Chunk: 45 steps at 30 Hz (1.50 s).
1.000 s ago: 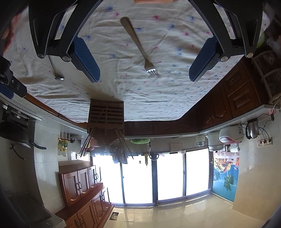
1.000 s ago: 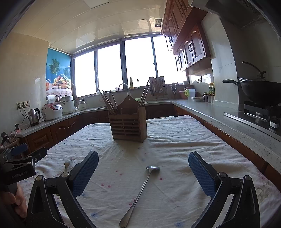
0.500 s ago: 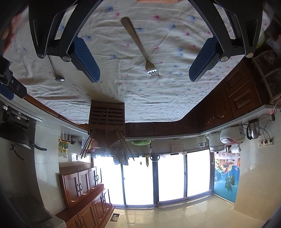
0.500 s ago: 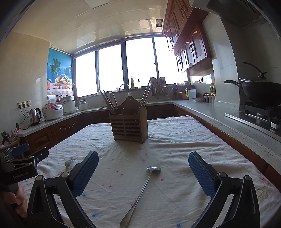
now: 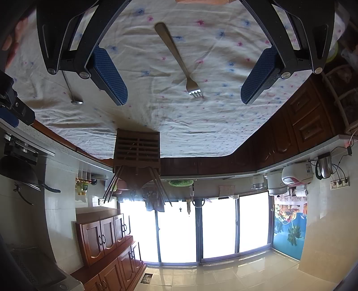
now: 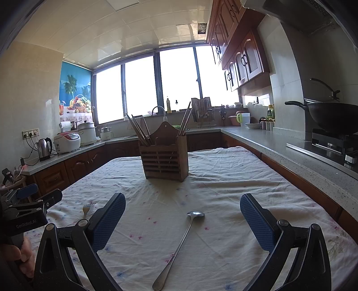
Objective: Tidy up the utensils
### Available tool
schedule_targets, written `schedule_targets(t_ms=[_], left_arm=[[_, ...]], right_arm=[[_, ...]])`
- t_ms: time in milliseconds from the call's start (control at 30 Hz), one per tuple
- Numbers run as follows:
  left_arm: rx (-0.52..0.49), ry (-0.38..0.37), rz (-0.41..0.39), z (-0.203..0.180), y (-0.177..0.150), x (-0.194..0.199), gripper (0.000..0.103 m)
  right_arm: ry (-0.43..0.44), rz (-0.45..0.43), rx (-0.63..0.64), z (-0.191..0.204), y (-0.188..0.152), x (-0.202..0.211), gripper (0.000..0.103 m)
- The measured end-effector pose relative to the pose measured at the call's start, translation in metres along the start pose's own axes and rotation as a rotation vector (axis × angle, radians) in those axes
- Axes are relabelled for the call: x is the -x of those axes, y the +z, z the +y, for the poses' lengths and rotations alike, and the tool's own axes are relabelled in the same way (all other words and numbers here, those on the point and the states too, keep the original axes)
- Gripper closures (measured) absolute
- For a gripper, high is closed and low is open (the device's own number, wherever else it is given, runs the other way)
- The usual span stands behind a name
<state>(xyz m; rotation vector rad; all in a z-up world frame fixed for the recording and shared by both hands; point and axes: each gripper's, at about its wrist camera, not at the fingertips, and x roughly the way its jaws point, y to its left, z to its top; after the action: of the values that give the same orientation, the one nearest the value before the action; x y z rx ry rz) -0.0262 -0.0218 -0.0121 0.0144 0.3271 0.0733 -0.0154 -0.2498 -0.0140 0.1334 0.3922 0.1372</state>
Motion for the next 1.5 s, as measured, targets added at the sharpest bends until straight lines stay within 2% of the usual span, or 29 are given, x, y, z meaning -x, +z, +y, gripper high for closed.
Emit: schedule_targets(t_ms=[1500], left_arm=[[-0.006,-0.012,0.017,-0.0008,0.0006,-0.0020,0.000]], right_arm=[[0.009,-0.002,-0.002,0.0018,-0.0014,-0.0009,0.000]])
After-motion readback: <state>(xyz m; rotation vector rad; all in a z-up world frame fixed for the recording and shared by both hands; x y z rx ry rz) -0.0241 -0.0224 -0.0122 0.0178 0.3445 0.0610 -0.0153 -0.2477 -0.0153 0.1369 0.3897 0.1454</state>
